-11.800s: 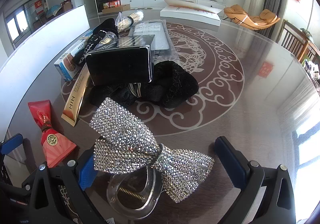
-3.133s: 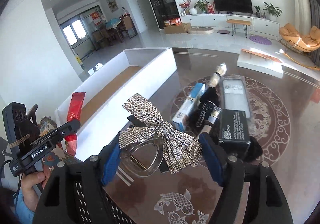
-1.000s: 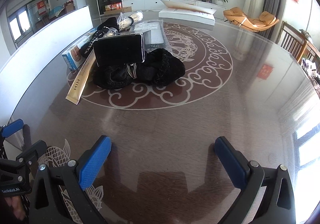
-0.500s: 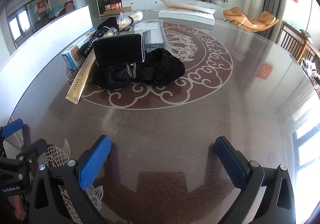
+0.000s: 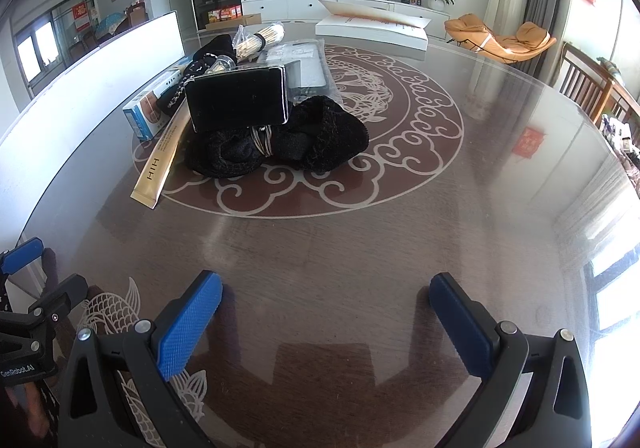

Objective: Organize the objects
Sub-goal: 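Bring both tools back over the table toward the black box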

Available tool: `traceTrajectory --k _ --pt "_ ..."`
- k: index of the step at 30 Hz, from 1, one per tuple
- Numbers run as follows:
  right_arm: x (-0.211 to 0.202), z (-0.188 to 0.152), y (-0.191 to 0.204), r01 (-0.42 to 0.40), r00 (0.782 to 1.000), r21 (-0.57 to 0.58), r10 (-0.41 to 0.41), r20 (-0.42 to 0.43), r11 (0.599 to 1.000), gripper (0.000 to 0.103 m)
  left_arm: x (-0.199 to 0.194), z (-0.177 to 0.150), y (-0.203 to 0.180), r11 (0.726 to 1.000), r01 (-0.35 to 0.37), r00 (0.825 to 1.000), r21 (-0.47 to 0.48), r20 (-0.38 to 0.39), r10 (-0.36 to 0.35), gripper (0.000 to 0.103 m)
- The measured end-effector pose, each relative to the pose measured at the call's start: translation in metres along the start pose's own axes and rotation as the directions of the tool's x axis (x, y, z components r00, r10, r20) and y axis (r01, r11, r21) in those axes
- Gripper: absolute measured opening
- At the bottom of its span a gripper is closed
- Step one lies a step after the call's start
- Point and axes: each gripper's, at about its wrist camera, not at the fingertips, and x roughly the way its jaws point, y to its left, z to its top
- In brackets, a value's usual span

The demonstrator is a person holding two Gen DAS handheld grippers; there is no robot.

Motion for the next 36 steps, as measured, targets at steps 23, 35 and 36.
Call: traceTrajectory --k 23,35,36 --pt "-0.001 -0.001 0.0 0.005 1.0 0.006 -0.005 0.001 1.0 0.103 0.0 0.0 0.009 1.0 -0.019 1.0 -0.021 -0.006 0.019 0.103" --pt "0.001 0.006 0.0 -0.017 0.998 -0.011 0.016 -0.065 1.0 0.103 0.0 -0.002 0.016 0.999 -0.033 0.999 -0.037 0.005 0.033 0.103" --pt "0.001 0.008 -0.001 -0.03 0.996 -0.001 0.03 -0.083 1.0 0.103 0.0 -0.002 0.016 0.999 -0.033 0.999 -0.037 0.006 0.033 0.103"
